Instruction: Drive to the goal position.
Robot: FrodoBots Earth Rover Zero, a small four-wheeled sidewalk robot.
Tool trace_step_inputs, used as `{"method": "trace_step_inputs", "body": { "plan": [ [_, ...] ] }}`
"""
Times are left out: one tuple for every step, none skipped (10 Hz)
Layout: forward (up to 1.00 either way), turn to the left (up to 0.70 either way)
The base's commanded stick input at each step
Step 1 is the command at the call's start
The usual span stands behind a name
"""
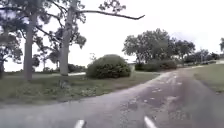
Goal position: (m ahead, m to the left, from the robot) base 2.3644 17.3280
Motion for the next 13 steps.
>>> {"method": "trace_step_inputs", "body": {
  "plan": [
    [0.00,0.70],
    [0.00,0.70],
    [0.00,0.70],
    [0.00,0.70],
    [0.00,0.70],
    [0.00,0.70],
    [0.00,0.70],
    [0.00,0.70],
    [0.00,0.70],
    [0.00,0.70],
    [0.00,0.70],
    [0.00,0.70],
    [0.00,0.70]
  ]
}}
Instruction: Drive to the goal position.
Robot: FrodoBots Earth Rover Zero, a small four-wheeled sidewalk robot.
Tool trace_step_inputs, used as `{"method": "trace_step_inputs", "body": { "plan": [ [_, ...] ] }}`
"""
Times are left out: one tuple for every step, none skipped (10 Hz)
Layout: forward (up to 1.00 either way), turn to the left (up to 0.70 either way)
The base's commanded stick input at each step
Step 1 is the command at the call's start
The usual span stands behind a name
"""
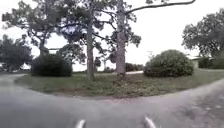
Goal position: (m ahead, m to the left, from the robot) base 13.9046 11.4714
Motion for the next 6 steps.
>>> {"method": "trace_step_inputs", "body": {
  "plan": [
    [0.00,0.70],
    [0.00,0.70],
    [0.00,0.70],
    [0.00,0.70],
    [0.00,0.70],
    [0.00,0.70]
  ]
}}
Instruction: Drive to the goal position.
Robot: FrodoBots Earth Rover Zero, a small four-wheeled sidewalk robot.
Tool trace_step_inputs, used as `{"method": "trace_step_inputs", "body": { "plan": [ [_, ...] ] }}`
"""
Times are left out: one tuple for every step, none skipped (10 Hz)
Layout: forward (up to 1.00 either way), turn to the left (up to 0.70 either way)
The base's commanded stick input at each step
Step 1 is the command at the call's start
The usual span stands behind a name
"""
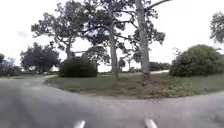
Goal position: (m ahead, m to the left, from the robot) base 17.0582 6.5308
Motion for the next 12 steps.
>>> {"method": "trace_step_inputs", "body": {
  "plan": [
    [0.00,0.70],
    [0.00,0.70],
    [0.00,0.70],
    [0.00,0.70],
    [0.00,0.70],
    [0.00,0.70],
    [0.01,0.68],
    [0.22,0.35],
    [0.53,0.35],
    [0.70,0.35],
    [0.70,0.16],
    [0.70,0.03]
  ]
}}
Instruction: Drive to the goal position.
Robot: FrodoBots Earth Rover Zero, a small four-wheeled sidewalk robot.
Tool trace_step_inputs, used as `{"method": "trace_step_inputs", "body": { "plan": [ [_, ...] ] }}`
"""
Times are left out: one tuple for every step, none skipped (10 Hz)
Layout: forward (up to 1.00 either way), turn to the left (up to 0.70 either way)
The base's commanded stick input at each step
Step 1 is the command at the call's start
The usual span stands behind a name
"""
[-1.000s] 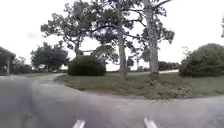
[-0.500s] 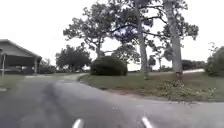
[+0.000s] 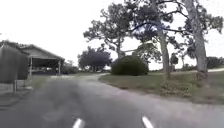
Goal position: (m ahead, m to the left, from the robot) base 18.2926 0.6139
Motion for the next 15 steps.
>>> {"method": "trace_step_inputs", "body": {
  "plan": [
    [0.70,0.00],
    [0.70,0.00],
    [0.70,0.00],
    [0.70,0.00],
    [0.70,0.00],
    [0.70,0.00],
    [0.70,0.00],
    [0.70,0.05],
    [0.70,0.16],
    [0.70,0.25],
    [0.70,0.32],
    [0.70,0.35],
    [0.70,0.35],
    [0.70,0.35],
    [0.70,0.35]
  ]
}}
